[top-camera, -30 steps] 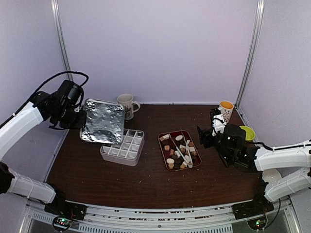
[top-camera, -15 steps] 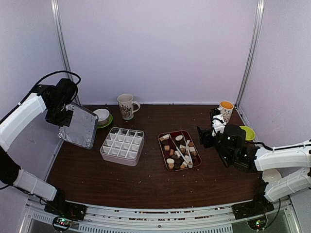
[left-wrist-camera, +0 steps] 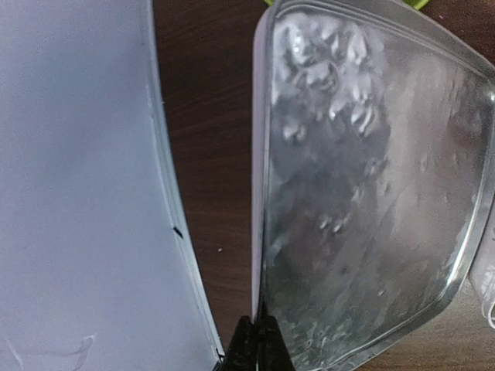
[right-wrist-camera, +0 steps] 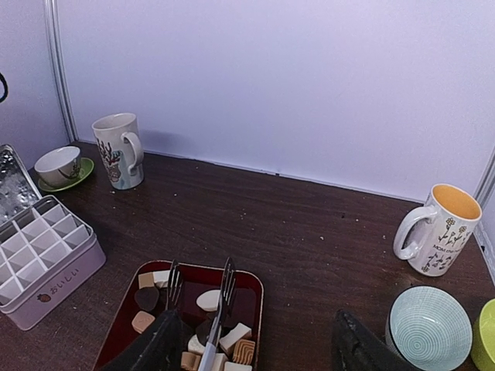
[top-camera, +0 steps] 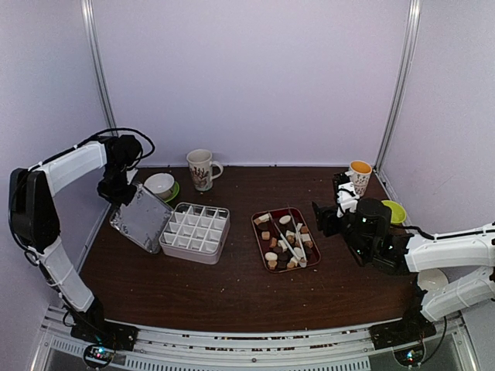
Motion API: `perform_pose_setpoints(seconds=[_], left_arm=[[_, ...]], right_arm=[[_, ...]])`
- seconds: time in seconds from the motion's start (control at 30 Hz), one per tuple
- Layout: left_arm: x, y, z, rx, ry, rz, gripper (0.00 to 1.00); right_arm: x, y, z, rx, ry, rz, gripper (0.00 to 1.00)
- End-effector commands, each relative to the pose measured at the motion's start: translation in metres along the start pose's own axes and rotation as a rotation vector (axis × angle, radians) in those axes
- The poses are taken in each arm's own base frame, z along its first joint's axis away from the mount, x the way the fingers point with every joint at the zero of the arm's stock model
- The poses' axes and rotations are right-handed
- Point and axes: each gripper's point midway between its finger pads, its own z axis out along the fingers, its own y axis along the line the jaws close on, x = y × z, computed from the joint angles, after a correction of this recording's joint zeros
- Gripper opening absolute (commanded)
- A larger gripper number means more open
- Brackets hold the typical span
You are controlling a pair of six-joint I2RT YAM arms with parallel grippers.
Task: Pack the chocolate
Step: Place the plate at the center of the board.
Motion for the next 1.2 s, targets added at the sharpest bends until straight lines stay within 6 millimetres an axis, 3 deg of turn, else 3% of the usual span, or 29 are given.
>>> perform_pose_setpoints(seconds=[0.0, 0.43, 0.63, 0.87, 1.17], left_arm=[[-0.021, -0.026, 0.002, 0.166, -0.056, 0.034, 0.0], [-0.018, -0.09, -0.012, 0.49, -0.114, -0.04, 0.0], [-0.011, -0.118, -0.006, 0.543, -0.099, -0.018, 0.0], [-0.01, -0.134, -0.003, 0.604, -0.108, -0.023, 0.0], [-0.004, -0.139, 0.012, 0.591, -0.051, -0.119, 0.0]], right_arm=[[-0.008, 0.0, -0.001, -0.009, -0.022, 0.013, 0.66], [-0.006, 0.003, 0.001, -0.018, -0.012, 0.005, 0.66], [-0.006, 0.003, 0.002, -0.019, -0.014, 0.005, 0.66], [-0.006, 0.004, 0.002, -0.022, -0.012, 0.003, 0.66], [-0.007, 0.004, 0.002, -0.026, -0.012, 0.002, 0.66]])
